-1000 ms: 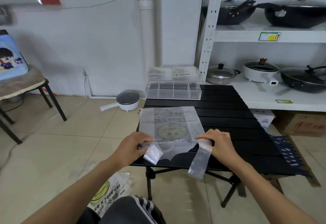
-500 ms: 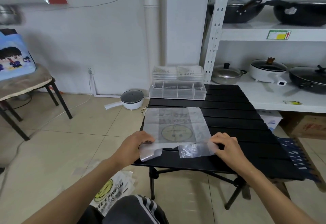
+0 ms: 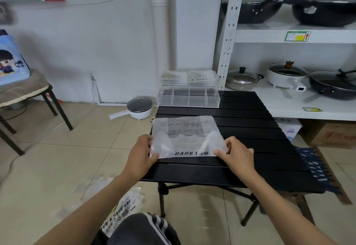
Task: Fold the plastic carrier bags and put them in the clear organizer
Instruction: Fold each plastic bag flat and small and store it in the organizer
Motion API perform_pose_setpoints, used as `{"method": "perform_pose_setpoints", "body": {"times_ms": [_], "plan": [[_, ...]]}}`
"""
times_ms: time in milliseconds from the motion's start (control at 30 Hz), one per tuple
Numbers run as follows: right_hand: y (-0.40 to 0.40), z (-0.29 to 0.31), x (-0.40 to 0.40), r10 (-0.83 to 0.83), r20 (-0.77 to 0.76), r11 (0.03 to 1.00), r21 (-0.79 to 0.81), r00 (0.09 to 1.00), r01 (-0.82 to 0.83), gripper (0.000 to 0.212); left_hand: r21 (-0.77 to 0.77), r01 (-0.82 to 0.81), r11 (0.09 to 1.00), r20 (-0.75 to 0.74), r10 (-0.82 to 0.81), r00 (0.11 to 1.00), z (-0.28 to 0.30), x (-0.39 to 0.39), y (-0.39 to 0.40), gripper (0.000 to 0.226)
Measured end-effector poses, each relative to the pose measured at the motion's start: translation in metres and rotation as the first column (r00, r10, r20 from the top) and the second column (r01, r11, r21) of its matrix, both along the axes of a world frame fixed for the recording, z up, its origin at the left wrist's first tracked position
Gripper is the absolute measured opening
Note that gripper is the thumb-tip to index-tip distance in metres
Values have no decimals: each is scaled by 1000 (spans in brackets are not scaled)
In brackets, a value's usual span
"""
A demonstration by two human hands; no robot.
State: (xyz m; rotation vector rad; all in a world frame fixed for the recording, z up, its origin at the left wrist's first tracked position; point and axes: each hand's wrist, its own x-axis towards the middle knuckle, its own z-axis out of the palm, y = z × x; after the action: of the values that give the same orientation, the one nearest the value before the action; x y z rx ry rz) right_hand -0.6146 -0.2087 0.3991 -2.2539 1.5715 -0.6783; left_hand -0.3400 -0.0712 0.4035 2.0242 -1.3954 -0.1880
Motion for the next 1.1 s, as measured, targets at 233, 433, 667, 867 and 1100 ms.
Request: {"method": "perform_pose_setpoints", "body": {"times_ms": [233,433,667,867,1100], "plan": [[2,-3,1,15,-122,966,-256,992,-46,32,36,23,999,334,-34,942,0,-9,-2,18],[-9,1,8,173,-178,953,-218,969,-210,13,174,68,982,212,-105,972,1,-6,-21,25],[-24,5,24,149,-196,984,-72,969,-166,28,300,17,954,289,-108,951,1,-8,-47,43],[-28,9,24,207,-367,976,18,907,-216,48,399,-6,917,388,-162,907,-2,-8,-59,61],[-32,14,22,251,-313,968,71,916,-241,48,379,40,924,352,-184,918,1,-8,-54,64]]}}
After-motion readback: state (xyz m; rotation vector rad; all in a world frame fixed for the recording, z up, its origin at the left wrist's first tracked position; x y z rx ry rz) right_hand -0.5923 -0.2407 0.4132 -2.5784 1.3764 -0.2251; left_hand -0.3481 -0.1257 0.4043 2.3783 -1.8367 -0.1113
